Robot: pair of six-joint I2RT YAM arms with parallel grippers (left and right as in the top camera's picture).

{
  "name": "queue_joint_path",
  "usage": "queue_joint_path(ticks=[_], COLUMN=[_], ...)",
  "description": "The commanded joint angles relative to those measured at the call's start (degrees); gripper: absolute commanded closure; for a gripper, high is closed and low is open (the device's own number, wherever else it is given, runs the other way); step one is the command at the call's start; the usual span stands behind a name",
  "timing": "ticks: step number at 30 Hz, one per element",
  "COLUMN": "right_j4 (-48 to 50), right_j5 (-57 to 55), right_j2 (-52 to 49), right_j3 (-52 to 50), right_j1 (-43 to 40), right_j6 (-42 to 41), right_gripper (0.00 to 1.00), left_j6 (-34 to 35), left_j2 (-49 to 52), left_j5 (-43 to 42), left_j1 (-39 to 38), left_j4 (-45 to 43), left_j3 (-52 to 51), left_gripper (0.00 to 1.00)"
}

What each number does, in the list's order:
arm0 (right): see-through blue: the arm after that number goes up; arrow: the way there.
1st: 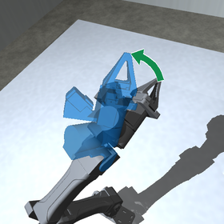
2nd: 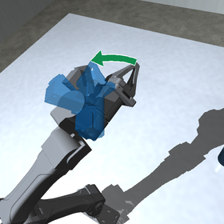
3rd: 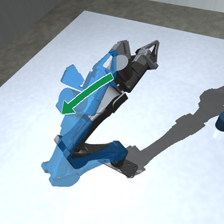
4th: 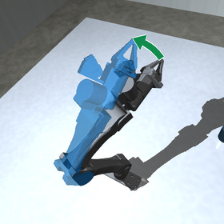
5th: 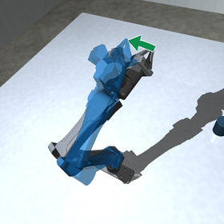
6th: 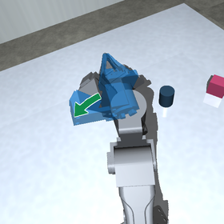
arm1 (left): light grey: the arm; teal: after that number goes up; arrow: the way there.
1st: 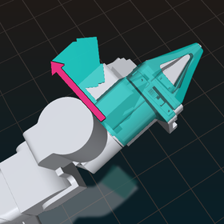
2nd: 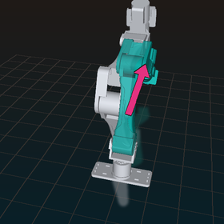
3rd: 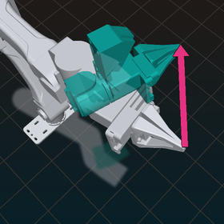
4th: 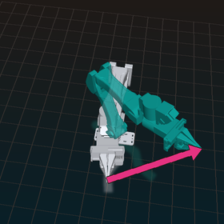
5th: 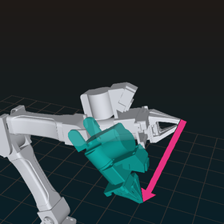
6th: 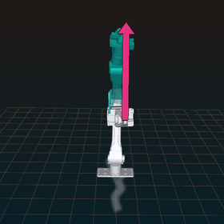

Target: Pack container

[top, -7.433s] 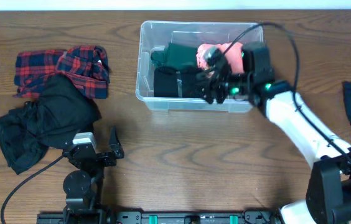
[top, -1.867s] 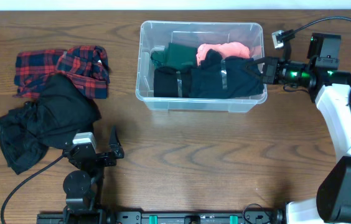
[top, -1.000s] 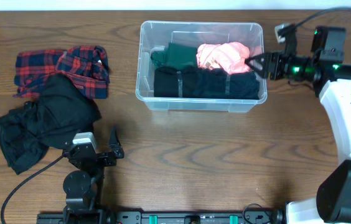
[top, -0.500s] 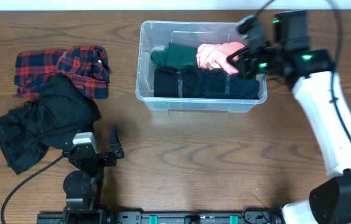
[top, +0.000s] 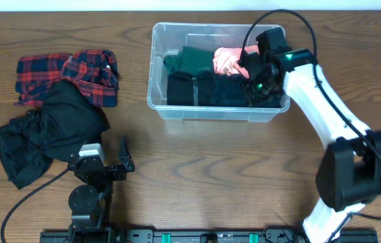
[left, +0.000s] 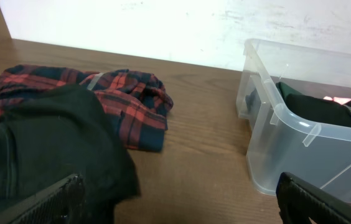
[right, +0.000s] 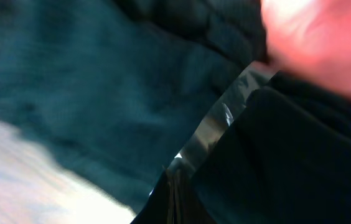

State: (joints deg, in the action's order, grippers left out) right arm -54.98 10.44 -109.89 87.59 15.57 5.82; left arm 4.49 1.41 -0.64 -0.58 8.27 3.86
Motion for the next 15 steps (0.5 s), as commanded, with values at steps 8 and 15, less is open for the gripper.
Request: queue_joint_path(ticks=[8,15], right_j4=[1.2,2.6], right_j5=[-5.6,-6.2], right_j2=[-8.7,-9.7], right_j3=[0.7,0.6], right_j1=[0.7,0.6], right_j6=[-1.1,-1.0], right_gripper=[0.99,0.99], left_j6=[0.3,0.3], left_j2=[0.0,0.0], left_j5=[0.7,0.7], left_j1=[0.2,0.2], left_j4=[1.8,1.8], left_j3=[-1.0,-1.0], left_gripper=[0.02,0.02])
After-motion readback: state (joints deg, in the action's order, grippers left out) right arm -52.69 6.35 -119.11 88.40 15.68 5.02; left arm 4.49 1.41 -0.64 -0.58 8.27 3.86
